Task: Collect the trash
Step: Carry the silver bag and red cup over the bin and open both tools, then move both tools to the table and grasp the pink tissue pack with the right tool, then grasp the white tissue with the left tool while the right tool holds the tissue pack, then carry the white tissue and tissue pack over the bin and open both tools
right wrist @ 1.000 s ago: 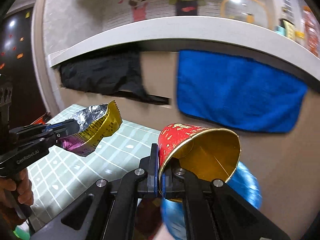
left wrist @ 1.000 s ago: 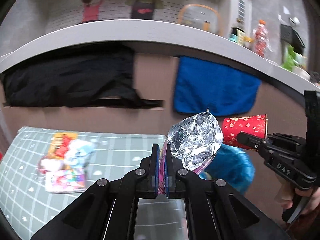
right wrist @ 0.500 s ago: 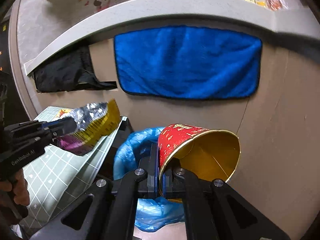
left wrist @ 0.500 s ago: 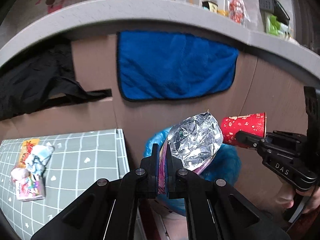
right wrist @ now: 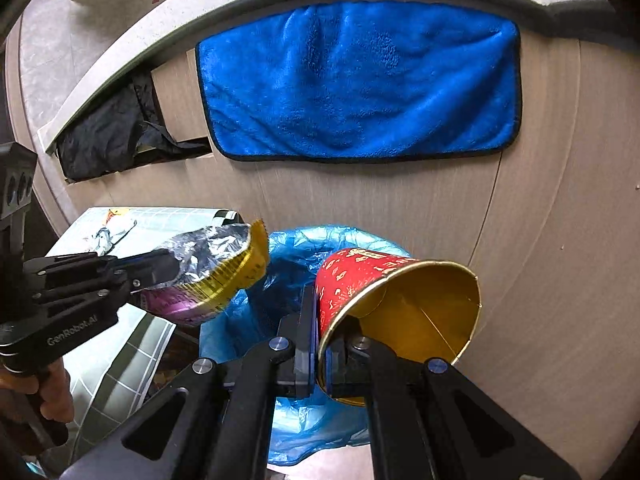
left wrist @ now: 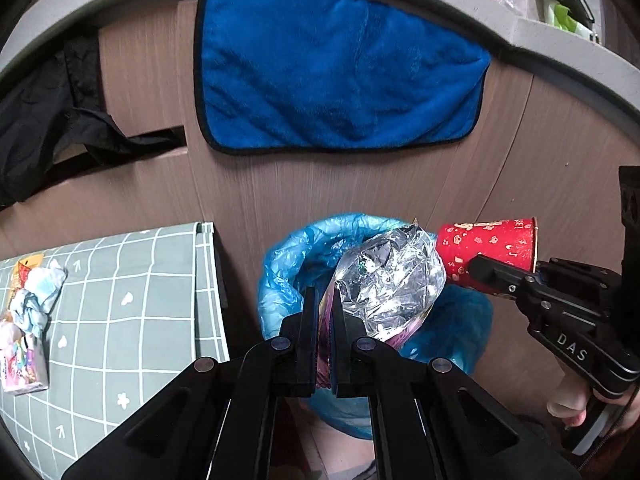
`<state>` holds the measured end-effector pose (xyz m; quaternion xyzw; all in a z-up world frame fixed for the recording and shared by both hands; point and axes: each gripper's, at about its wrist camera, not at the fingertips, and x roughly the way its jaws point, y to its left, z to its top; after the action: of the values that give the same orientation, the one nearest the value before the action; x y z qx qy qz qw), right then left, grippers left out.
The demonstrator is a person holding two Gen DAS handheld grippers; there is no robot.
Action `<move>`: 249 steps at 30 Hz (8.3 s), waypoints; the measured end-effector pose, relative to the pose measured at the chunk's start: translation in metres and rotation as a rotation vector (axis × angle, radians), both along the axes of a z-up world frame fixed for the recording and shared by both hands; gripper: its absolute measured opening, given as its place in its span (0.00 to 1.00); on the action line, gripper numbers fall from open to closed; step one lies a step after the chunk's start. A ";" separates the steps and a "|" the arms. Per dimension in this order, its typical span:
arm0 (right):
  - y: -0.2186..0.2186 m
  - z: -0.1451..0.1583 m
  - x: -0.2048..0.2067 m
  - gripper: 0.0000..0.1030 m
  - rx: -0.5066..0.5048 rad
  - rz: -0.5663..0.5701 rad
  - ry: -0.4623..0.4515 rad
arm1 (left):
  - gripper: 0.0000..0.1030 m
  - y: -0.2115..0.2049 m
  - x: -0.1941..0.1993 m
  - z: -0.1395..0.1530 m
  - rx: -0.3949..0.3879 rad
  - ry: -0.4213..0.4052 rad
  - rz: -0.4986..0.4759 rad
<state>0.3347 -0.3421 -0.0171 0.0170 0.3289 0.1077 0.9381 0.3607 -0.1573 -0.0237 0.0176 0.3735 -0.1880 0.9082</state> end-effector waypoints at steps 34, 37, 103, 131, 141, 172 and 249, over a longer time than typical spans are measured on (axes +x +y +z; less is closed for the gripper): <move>-0.001 -0.020 0.010 0.45 0.019 -0.009 0.071 | 0.33 0.025 0.031 -0.011 -0.210 0.052 0.025; 0.001 -0.013 0.002 0.45 0.022 -0.002 0.061 | 0.33 0.047 0.024 0.002 -0.203 0.012 0.072; 0.438 -0.040 0.010 0.38 -0.217 0.775 0.172 | 0.33 0.464 -0.105 -0.036 -0.163 0.058 0.576; 0.286 -0.031 0.008 0.38 -0.076 0.459 0.177 | 0.13 0.362 0.020 -0.072 -0.044 0.119 0.480; 0.286 -0.018 -0.008 0.38 -0.041 0.452 0.134 | 0.12 0.362 -0.026 -0.027 -0.090 0.035 0.480; 0.099 0.075 -0.061 0.38 -0.016 0.155 -0.154 | 0.12 0.102 -0.103 0.059 -0.097 -0.140 0.103; -0.003 -0.006 0.011 0.68 0.110 -0.047 0.022 | 0.26 0.058 0.008 0.010 -0.229 0.032 0.084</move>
<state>0.3458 -0.3455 -0.0233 0.0772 0.3322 0.1036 0.9343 0.3691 -0.0997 -0.0134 -0.1046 0.3643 -0.1916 0.9053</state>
